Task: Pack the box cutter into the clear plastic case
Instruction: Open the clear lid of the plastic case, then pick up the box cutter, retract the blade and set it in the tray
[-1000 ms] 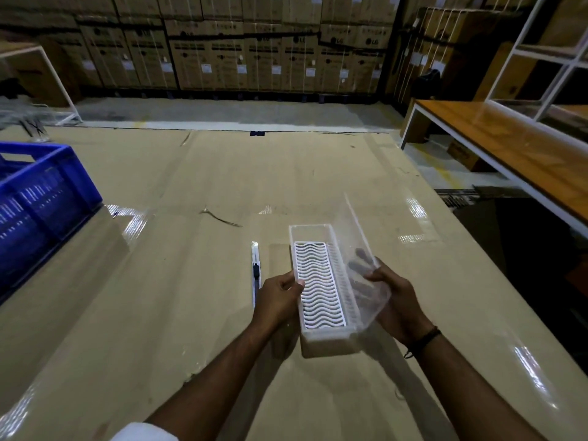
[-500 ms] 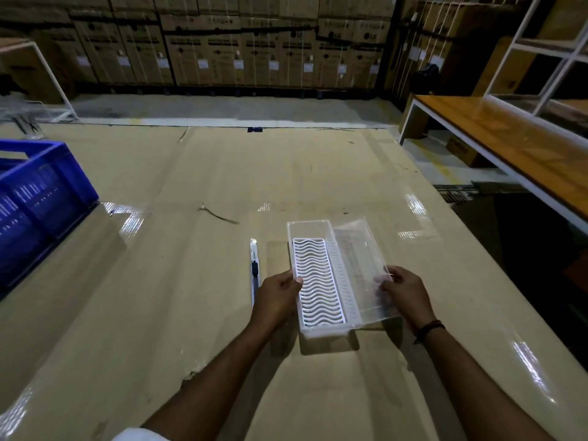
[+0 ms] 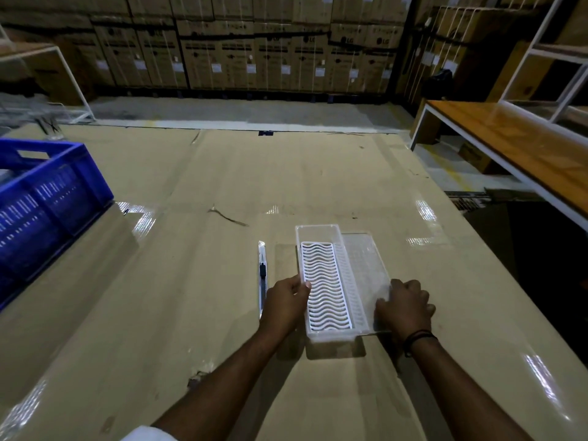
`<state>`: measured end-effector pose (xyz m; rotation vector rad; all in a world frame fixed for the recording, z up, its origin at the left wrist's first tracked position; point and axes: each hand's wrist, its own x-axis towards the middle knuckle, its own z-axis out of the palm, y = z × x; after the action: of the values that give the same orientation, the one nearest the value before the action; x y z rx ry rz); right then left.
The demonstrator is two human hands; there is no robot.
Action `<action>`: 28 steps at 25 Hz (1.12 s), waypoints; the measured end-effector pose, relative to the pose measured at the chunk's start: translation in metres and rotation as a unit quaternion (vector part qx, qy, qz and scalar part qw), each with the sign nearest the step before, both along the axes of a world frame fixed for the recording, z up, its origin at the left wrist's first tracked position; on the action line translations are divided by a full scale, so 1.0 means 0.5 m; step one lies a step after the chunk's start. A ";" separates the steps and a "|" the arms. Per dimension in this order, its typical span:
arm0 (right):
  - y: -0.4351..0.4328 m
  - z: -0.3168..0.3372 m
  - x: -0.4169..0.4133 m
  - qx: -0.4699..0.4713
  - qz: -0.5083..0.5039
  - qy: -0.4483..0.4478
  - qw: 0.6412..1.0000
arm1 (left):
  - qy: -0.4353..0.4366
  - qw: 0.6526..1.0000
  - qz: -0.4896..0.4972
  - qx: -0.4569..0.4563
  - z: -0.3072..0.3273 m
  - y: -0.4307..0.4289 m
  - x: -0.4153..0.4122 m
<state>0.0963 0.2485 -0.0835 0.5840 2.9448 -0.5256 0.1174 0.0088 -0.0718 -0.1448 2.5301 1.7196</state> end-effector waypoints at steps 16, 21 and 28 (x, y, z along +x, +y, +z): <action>-0.115 0.096 -0.015 -0.024 0.100 0.189 0.977 | 0.067 0.984 0.127 -0.104 0.023 -0.029 0.011; -0.173 0.124 -0.012 -0.053 0.147 0.234 0.960 | 0.016 0.961 0.207 -0.180 0.027 -0.081 0.013; -0.254 0.124 -0.016 -0.050 0.207 0.215 0.953 | -0.047 0.945 0.172 -0.273 -0.027 -0.112 0.013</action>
<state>0.0883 0.1216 -0.0217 -0.1918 3.2679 -0.8279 0.1241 -0.0474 -0.0851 -0.7188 2.9658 0.9938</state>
